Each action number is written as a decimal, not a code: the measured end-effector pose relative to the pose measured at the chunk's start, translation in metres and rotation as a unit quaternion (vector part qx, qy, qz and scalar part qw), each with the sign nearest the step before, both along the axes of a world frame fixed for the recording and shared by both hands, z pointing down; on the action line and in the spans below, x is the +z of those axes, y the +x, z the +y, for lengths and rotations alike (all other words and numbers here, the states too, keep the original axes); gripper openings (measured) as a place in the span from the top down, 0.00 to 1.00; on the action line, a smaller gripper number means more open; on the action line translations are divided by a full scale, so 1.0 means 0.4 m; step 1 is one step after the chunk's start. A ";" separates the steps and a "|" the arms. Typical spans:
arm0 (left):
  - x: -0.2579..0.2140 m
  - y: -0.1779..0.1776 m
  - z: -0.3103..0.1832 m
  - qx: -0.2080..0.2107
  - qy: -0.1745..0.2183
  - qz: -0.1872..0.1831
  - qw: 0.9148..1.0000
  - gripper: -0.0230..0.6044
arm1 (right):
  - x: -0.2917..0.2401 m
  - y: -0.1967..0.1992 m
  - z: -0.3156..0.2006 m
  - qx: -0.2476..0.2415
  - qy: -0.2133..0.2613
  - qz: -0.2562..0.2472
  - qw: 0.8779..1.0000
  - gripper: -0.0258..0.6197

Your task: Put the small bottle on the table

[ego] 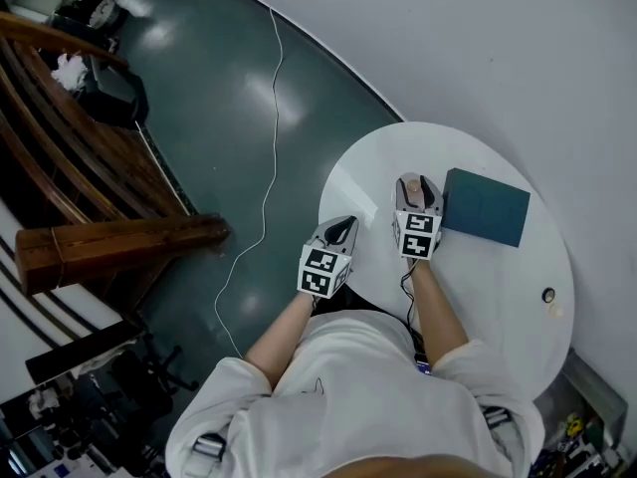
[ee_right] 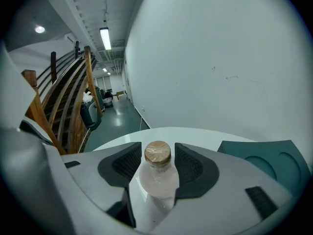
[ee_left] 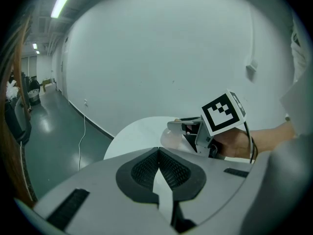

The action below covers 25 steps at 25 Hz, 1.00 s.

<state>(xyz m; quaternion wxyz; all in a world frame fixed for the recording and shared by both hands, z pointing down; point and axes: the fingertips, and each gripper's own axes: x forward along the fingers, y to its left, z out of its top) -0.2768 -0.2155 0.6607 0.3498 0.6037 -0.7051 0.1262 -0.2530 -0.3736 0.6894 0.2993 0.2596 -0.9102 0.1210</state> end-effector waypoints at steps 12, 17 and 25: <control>-0.097 -0.040 -0.042 0.070 0.063 0.007 0.996 0.94 | -0.161 0.095 0.098 0.044 0.002 -0.051 0.998 0.69; -0.129 0.011 -0.085 0.123 0.084 0.016 0.989 0.94 | -0.170 0.196 0.134 0.093 0.000 -0.039 0.995 0.78; -0.142 0.108 -0.106 0.207 0.097 0.024 0.973 0.94 | -0.180 0.339 0.192 0.186 0.021 -0.030 0.982 0.96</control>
